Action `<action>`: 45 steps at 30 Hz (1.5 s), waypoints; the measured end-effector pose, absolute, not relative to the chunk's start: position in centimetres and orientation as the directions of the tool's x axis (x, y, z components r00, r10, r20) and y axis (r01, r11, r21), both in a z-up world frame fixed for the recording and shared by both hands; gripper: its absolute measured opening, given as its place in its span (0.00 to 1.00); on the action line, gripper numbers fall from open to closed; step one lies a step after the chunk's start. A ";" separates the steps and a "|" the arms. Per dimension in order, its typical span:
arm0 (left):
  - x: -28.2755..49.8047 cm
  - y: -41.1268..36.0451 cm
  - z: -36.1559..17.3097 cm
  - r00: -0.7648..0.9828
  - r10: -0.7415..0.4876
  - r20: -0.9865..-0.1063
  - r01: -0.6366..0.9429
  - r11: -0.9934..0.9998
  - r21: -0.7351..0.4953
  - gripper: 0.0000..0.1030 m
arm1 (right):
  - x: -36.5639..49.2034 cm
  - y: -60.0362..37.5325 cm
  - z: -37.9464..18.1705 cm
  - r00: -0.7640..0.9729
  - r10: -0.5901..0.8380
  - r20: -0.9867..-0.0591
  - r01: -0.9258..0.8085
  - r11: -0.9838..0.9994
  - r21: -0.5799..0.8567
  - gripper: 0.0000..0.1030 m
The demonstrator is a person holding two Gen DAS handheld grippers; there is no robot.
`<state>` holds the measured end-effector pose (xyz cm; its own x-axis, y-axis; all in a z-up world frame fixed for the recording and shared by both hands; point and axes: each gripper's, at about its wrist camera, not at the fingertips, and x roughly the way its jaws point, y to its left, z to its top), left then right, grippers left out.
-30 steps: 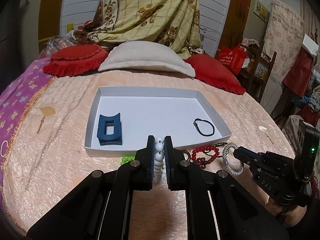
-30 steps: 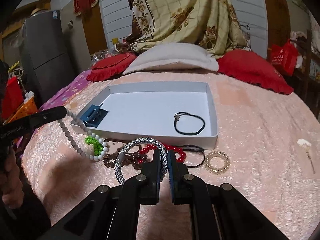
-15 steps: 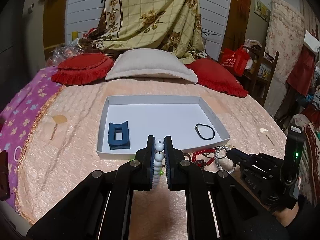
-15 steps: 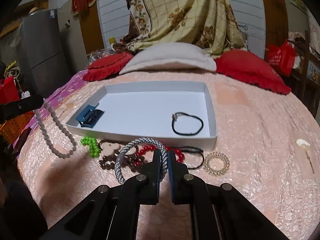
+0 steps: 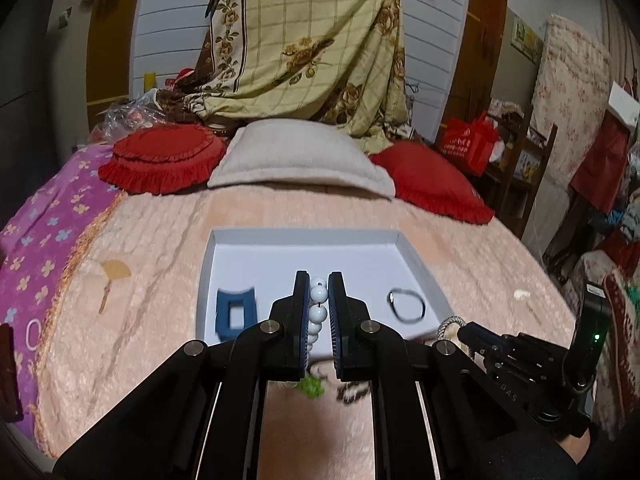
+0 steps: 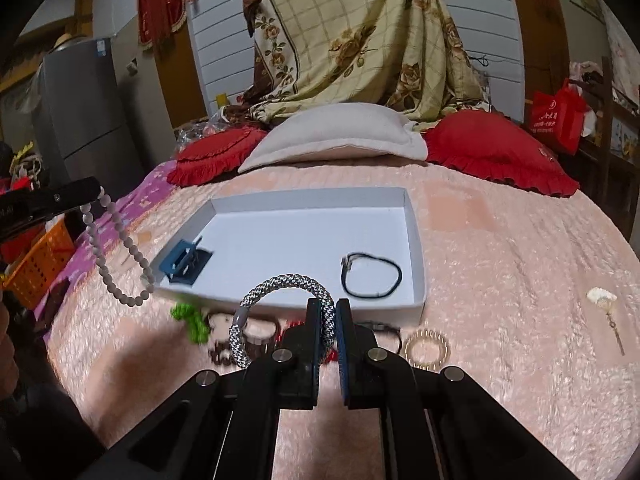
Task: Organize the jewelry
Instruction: 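Lift the white bracelet and grey bangle and carry both over the tray, then lower the white bracelet and grey bangle into the tray and open both grippers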
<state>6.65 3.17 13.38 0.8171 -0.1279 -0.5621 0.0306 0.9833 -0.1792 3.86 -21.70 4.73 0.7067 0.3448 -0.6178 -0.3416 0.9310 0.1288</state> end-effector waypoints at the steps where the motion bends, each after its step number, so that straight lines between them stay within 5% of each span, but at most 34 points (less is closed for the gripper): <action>1: 7.4 3.2 13.6 0.821 -0.130 -0.556 0.028 0.982 -0.187 0.08 | 4.5 -21.7 5.0 0.707 0.345 -0.618 -0.339 0.931 0.133 0.06; 18: 21.4 1.6 8.3 0.766 -0.227 -0.601 0.048 0.953 -0.299 0.07 | 20.1 -20.6 3.0 0.642 0.274 -0.717 -0.246 0.958 0.146 0.06; 25: 24.4 7.2 3.8 0.667 -0.202 -0.717 -0.093 0.932 -0.349 0.07 | 23.8 -20.8 -0.2 0.563 0.247 -0.789 -0.181 0.968 0.173 0.06; 42: 24.0 10.0 0.6 0.588 -0.043 -0.807 -0.237 0.945 -0.223 0.08 | 24.4 -21.1 -1.5 0.544 0.228 -0.807 -0.153 0.973 0.172 0.06; 45: 23.9 10.1 0.5 0.583 -0.012 -0.813 -0.249 0.949 -0.192 0.15 | 24.2 -21.2 -1.4 0.543 0.247 -0.802 -0.167 0.968 0.185 0.06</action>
<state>23.93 10.08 0.45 0.5826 -0.0117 -0.8127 -0.2487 0.9494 -0.1920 24.23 -21.22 -1.39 0.5433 0.2469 -0.8024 -0.1665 0.9685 0.1853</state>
